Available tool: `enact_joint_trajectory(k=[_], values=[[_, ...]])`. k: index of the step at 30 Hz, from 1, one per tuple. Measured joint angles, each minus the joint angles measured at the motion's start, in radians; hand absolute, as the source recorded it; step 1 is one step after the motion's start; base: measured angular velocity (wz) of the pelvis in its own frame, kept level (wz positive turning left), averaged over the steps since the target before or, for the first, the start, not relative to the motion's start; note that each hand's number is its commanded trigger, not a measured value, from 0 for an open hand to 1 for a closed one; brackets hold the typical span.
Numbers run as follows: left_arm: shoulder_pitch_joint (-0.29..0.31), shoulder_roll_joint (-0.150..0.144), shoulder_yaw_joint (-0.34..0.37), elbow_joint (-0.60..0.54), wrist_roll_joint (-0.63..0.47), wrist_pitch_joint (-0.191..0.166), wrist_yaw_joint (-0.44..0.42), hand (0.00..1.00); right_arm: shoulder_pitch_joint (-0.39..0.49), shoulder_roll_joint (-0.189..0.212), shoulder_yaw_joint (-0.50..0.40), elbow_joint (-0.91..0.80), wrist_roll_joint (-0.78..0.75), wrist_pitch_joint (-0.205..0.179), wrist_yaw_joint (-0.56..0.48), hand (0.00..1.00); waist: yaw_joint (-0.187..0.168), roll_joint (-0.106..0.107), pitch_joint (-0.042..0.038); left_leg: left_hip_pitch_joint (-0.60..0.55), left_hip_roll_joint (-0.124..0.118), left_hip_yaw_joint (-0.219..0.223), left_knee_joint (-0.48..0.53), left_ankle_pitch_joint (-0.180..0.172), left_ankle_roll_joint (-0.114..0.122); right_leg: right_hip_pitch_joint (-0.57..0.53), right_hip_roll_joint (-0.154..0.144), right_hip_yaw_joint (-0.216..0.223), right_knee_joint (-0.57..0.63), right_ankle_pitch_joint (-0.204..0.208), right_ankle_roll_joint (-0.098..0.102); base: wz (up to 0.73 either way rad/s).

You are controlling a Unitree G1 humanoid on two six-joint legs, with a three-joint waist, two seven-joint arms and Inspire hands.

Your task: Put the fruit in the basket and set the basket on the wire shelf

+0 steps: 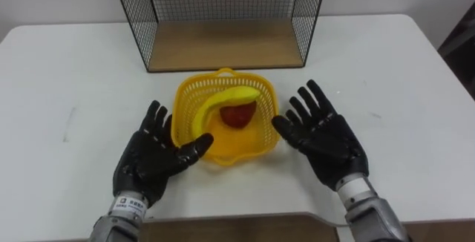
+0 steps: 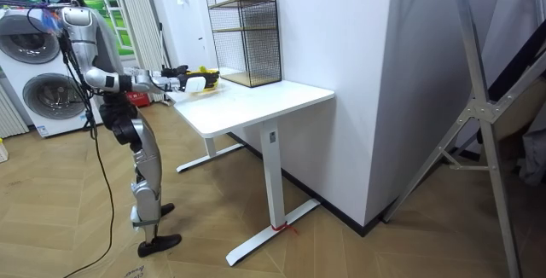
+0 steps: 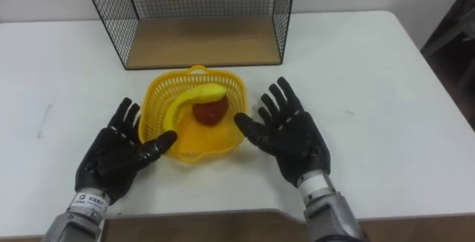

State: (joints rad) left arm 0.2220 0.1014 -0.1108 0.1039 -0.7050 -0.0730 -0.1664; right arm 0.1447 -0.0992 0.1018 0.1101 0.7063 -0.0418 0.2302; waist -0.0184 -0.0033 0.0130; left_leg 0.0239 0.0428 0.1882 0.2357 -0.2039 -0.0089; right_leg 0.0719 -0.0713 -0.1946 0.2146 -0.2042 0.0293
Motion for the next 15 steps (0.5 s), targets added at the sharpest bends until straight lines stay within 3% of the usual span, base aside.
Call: enact_joint_trajectory(k=[15], values=[[-0.031,0.011,-0.021,0.053,0.002,-0.026,-0.002,0.00,-0.028,-0.002,0.053,0.039,-0.071,0.000,-0.016,0.00,0.000,0.001,0.0015,0.007,0.000,-0.001,0.003,0.000,0.000,0.013,-0.001,-0.002,0.006,0.000,0.000,0.00]])
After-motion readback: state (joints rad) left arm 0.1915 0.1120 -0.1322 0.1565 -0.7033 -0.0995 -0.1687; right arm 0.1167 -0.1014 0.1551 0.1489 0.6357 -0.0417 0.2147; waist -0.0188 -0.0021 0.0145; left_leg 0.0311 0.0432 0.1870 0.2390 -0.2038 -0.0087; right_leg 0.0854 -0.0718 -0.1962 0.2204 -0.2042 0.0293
